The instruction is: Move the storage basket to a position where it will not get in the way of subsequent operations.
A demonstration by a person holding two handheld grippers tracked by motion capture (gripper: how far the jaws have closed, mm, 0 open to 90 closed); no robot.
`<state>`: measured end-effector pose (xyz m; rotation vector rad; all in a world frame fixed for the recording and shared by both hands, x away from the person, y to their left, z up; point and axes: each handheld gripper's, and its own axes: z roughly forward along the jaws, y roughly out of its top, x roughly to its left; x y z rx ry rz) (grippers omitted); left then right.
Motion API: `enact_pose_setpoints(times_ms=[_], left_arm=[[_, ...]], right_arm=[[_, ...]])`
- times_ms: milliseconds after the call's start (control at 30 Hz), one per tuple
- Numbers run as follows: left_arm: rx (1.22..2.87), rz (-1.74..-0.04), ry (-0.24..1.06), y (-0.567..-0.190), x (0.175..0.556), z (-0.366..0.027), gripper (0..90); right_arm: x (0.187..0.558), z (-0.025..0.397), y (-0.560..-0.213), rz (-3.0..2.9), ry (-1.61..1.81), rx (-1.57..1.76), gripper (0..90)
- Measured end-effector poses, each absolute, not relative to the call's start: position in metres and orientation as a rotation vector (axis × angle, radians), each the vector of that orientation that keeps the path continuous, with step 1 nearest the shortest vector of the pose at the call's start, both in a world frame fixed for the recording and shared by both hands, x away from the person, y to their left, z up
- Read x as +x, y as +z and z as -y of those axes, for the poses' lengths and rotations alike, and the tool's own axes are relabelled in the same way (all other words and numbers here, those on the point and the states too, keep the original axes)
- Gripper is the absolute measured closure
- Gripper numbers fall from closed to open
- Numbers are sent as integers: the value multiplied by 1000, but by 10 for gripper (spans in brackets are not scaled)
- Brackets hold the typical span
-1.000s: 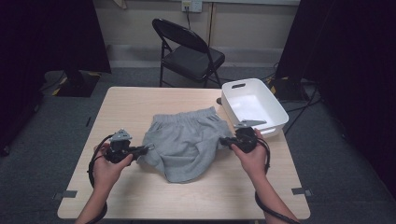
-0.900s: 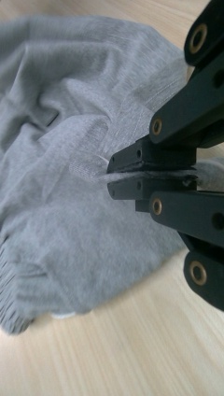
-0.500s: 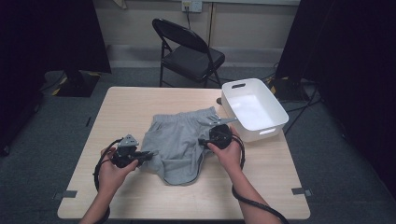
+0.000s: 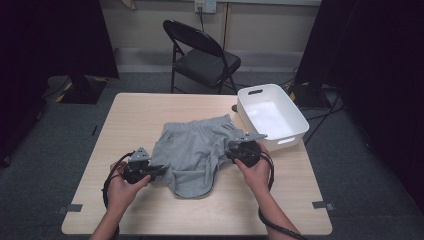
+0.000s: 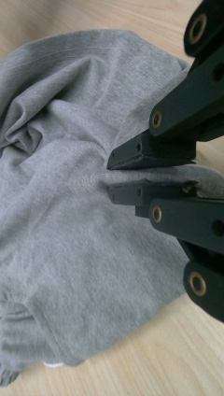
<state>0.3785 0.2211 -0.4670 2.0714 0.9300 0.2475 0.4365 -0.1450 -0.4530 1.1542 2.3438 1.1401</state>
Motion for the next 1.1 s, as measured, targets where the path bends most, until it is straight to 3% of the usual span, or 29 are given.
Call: enact_pose_setpoints(times_ms=[133,233,467,600,767,833,933,1033,1100], left_arm=[[2068,-925,238,-469,378,-221,820],[2063,-926,233,-472,378,-221,816],[2062,-922,235,-473,378,-220,811],[2057,-923,230,-474,377,-221,810],[2051,-930,228,-475,377,-222,809],[2051,-930,231,-475,377,-222,811],[2052,-926,233,-474,376,-222,811],[2055,-922,234,-474,376,-221,811],[2057,-921,239,-473,376,-222,810]], right_arm=[[445,132,-461,-2371,1120,1143,734],[448,119,-465,-2361,1136,1139,625],[450,102,-470,-2361,1209,1111,595],[451,97,-474,-2395,1184,1088,615],[452,93,-476,-2432,1195,1116,863],[451,93,-474,-2418,1218,1132,888],[451,97,-467,-2420,1266,1156,890],[452,99,-460,-2418,1338,1100,764],[452,102,-457,-2396,1315,1118,764]])
